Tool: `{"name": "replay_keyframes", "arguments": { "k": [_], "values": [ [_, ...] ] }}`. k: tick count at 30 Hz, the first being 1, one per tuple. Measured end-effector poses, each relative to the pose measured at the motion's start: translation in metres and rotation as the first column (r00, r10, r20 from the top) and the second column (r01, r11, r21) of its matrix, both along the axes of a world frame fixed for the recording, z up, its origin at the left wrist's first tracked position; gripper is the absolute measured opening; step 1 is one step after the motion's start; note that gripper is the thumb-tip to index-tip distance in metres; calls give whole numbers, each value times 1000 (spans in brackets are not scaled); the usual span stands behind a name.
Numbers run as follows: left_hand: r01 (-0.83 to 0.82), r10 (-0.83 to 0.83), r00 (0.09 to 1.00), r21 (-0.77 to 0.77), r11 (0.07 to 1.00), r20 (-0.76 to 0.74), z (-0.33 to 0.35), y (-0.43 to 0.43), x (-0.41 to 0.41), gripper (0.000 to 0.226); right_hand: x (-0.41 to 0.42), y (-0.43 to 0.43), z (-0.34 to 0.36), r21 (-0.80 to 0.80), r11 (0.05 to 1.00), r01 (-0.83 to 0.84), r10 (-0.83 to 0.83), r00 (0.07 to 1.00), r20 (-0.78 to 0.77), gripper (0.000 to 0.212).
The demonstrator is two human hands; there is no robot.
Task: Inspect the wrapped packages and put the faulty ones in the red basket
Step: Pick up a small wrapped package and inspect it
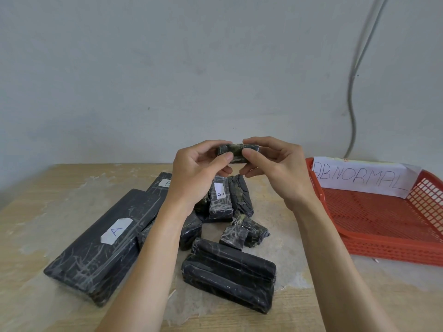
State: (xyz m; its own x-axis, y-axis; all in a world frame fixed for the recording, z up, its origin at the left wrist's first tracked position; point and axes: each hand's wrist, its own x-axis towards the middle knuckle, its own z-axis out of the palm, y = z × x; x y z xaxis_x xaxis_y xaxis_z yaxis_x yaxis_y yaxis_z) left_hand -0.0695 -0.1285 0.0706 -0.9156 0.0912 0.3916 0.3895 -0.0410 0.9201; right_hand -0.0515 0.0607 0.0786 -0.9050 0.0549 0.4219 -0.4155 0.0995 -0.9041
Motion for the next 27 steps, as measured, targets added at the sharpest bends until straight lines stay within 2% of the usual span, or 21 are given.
{"name": "replay_keyframes", "arguments": {
  "k": [4, 6, 8, 11, 15, 19, 24, 27],
  "values": [
    [58, -60, 998, -96, 994, -11, 3, -3, 1, 21, 1, -2, 1, -44, 999, 29, -28, 999, 16, 9],
    [40, -50, 996, -122, 992, -80, 3, -4, 1, 30, 1, -2, 3, -44, 998, 40, -38, 998, 40, 9],
    [0, -14, 989, -95, 996, -147, 3, -5, 1, 39, 2, -4, 4, -22, 999, 46, -44, 997, 68, 14],
    [-53, 46, 979, -31, 998, -198, 2, -2, 1, 29, 5, -7, 5, 44, 998, 41, -44, 998, 54, 22],
    [-124, 133, 978, 68, 990, -161, -2, 2, -2, 15, 6, -10, 4, 21, 999, -25, 25, 999, -24, 30],
    [-35, 38, 994, 37, 999, -98, -2, -2, -4, 19, 3, -9, 2, -46, 999, 22, -24, 999, -38, 25],
    [-69, 73, 993, 49, 996, -97, -1, 0, -2, 23, 4, -9, 3, -16, 1000, 17, -18, 999, -41, 26],
    [-58, 57, 992, -7, 998, -114, 2, -3, -2, 23, 4, -8, 2, -35, 999, 19, -20, 999, -47, 28]
  ]
}}
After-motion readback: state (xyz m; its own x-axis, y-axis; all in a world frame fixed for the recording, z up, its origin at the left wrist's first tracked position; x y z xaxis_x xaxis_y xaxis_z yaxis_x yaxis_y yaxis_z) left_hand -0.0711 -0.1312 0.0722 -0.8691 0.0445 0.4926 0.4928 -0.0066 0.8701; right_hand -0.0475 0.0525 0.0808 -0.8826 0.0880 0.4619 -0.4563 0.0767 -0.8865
